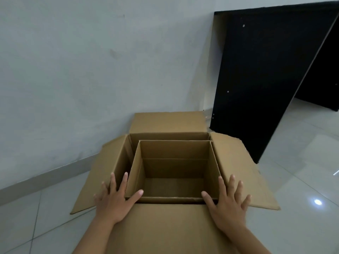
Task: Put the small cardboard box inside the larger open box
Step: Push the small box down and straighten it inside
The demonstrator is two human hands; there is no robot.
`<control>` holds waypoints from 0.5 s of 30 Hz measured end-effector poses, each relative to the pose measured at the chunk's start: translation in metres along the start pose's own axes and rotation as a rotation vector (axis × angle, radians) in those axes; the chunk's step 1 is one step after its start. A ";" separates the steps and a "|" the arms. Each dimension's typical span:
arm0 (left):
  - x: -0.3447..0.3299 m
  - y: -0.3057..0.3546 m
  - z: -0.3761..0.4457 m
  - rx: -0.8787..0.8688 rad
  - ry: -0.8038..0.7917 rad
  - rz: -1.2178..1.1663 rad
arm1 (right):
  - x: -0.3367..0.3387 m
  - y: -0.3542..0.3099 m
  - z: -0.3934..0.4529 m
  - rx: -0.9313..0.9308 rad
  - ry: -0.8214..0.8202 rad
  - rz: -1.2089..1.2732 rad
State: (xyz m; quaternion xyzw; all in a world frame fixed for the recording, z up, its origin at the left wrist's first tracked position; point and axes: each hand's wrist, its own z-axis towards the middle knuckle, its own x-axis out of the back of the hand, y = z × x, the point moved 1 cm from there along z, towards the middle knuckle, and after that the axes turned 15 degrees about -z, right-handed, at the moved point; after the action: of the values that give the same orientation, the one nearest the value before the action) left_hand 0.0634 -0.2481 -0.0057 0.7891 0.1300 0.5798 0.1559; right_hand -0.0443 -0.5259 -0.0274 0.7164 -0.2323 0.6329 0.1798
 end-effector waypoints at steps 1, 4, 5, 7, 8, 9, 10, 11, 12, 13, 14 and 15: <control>0.001 -0.001 0.000 0.007 -0.010 0.003 | -0.003 0.000 -0.001 -0.008 -0.009 0.004; 0.002 -0.001 0.003 -0.016 0.006 0.030 | -0.008 0.000 0.005 -0.018 0.013 -0.014; 0.001 -0.001 0.005 -0.025 0.019 0.044 | -0.009 0.000 0.008 -0.013 0.030 -0.028; -0.001 -0.002 0.010 -0.041 0.041 0.042 | -0.011 0.000 0.012 0.008 0.052 -0.049; -0.002 -0.002 0.011 -0.048 0.046 0.027 | -0.012 0.000 0.014 0.019 0.057 -0.053; -0.004 -0.002 0.012 -0.054 0.052 0.015 | -0.013 0.001 0.016 0.028 0.063 -0.057; -0.005 -0.001 0.012 -0.059 0.061 0.011 | -0.013 0.001 0.019 0.036 0.072 -0.062; -0.007 0.000 0.013 -0.060 0.073 0.015 | -0.013 0.002 0.023 0.041 0.082 -0.066; -0.009 0.002 0.013 -0.060 0.090 0.023 | -0.013 0.003 0.028 0.046 0.092 -0.069; -0.011 0.004 0.014 -0.056 0.104 0.029 | -0.012 0.005 0.033 0.052 0.103 -0.070; -0.013 0.007 0.015 -0.053 0.113 0.029 | -0.011 0.006 0.038 0.062 0.112 -0.068; -0.014 0.010 0.017 -0.049 0.119 0.025 | -0.009 0.007 0.043 0.074 0.122 -0.066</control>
State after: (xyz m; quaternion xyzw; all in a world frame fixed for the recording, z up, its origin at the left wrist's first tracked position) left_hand 0.0753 -0.2643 -0.0190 0.7507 0.1148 0.6307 0.1597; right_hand -0.0136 -0.5551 -0.0427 0.6900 -0.1736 0.6772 0.1877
